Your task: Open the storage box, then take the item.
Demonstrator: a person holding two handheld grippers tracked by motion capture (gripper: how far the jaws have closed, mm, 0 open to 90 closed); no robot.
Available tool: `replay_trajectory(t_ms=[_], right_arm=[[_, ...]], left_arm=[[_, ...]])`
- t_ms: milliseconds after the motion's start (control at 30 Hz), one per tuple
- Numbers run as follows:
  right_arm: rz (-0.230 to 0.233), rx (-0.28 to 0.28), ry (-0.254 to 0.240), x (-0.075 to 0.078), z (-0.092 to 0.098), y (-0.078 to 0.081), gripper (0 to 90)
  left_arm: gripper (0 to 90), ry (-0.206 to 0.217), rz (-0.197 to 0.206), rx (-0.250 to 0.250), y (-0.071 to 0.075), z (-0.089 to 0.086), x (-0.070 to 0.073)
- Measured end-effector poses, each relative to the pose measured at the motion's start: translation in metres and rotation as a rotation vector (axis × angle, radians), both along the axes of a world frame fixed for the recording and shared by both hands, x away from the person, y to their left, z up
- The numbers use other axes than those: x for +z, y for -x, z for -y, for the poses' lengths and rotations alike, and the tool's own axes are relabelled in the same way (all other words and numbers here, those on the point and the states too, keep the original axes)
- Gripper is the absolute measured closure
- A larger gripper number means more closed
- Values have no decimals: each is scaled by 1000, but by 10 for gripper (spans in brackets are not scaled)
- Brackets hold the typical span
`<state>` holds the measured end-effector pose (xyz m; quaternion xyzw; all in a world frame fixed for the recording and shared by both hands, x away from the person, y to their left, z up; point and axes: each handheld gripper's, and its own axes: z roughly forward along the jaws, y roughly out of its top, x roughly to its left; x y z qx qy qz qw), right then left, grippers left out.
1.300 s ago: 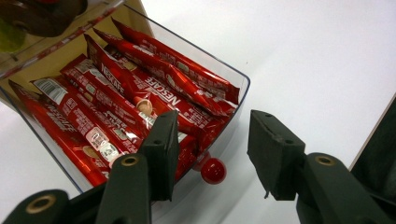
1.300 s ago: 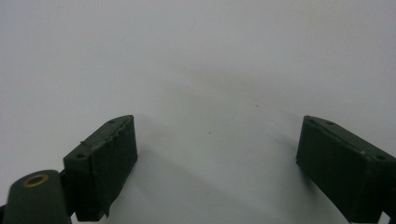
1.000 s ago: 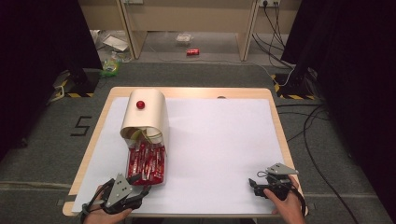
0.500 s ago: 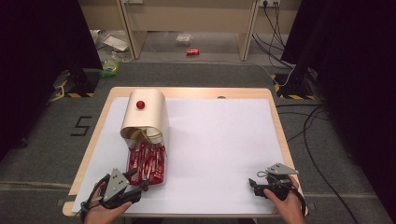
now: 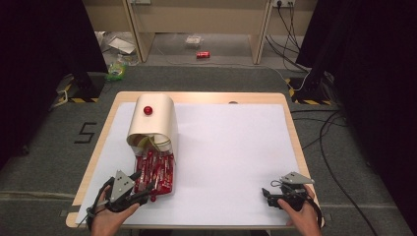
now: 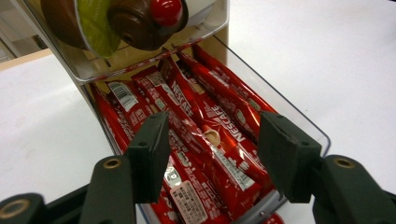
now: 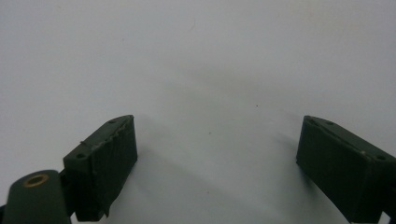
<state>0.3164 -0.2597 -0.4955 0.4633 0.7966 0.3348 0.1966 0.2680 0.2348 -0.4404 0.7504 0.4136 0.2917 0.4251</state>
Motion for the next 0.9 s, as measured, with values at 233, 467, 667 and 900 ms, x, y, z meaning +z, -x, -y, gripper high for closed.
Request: replay_trajectory(t_ms=[233, 467, 667, 900], right_arm=[[0, 0, 0, 0, 0, 0, 127], [0, 0, 0, 0, 0, 0, 127], [2, 2, 2, 0, 0, 0, 127], [-2, 0, 0, 0, 0, 0, 127]], left_arm=[[446, 2, -18, 5, -12, 8, -1], [451, -4, -31, 11, -20, 10, -2], [452, 3, -44, 17, -23, 9, -4], [471, 3, -65, 14, -28, 9, -9]])
